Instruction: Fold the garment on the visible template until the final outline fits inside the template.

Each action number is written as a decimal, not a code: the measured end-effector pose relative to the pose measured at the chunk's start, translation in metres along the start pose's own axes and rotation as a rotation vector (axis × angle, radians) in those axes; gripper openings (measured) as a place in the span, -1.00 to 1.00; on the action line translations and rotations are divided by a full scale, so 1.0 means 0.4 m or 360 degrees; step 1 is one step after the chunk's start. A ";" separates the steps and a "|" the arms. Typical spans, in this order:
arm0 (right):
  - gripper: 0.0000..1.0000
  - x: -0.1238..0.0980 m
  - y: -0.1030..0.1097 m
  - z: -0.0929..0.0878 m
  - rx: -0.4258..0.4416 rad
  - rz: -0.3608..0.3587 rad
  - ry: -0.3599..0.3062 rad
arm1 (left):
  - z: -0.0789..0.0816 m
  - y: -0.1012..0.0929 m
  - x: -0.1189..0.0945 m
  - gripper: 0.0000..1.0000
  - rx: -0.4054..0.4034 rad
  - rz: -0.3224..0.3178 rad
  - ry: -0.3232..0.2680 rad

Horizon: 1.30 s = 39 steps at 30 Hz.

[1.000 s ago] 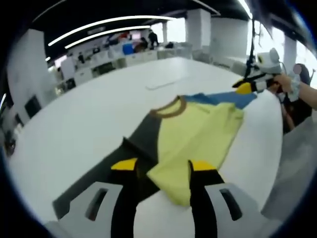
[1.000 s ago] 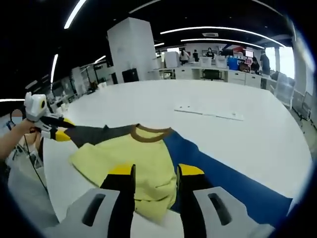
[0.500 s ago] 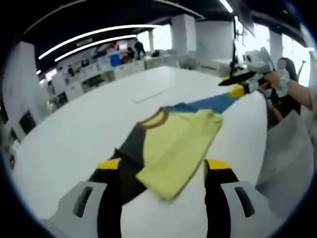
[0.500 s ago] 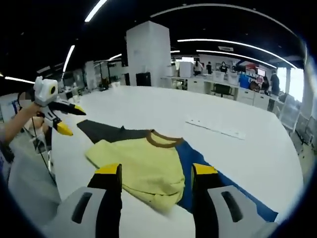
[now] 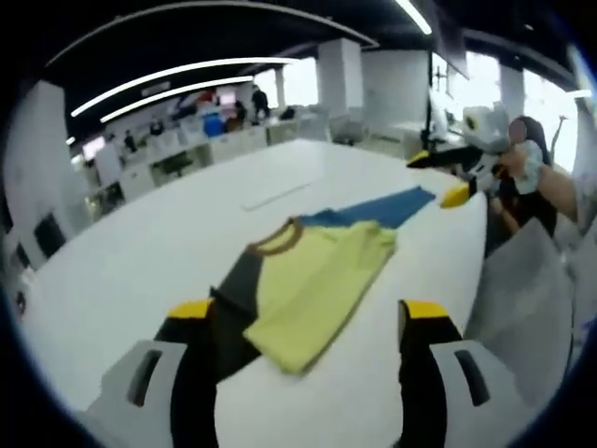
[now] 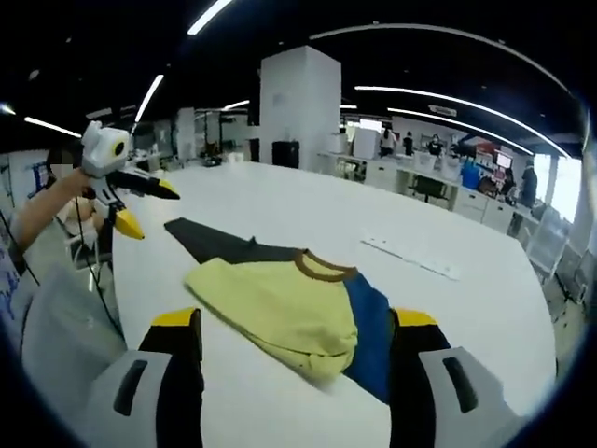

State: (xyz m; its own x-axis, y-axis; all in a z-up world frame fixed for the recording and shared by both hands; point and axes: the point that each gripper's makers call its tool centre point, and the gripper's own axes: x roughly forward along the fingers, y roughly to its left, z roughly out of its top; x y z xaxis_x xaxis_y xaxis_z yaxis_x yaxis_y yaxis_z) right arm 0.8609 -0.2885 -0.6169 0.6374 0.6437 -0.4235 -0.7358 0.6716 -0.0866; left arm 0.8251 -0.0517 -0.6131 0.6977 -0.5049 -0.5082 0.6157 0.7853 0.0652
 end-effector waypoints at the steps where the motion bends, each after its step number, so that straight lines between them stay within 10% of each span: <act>1: 0.65 -0.009 0.007 -0.004 0.0003 -0.0001 0.0001 | 0.000 -0.001 -0.007 0.51 -0.0009 0.0008 -0.0012; 39: 0.99 -0.192 0.113 -0.038 0.0168 -0.0130 -0.0071 | -0.073 -0.114 -0.131 0.98 -0.0122 0.0085 0.0056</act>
State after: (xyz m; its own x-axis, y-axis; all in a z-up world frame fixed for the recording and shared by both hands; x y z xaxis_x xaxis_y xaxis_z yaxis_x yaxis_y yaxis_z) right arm 0.7753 -0.3130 -0.6022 0.7057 0.5993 -0.3779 -0.6543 0.7559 -0.0230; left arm 0.7500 -0.0504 -0.6145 0.7147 -0.4500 -0.5355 0.5473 0.8365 0.0275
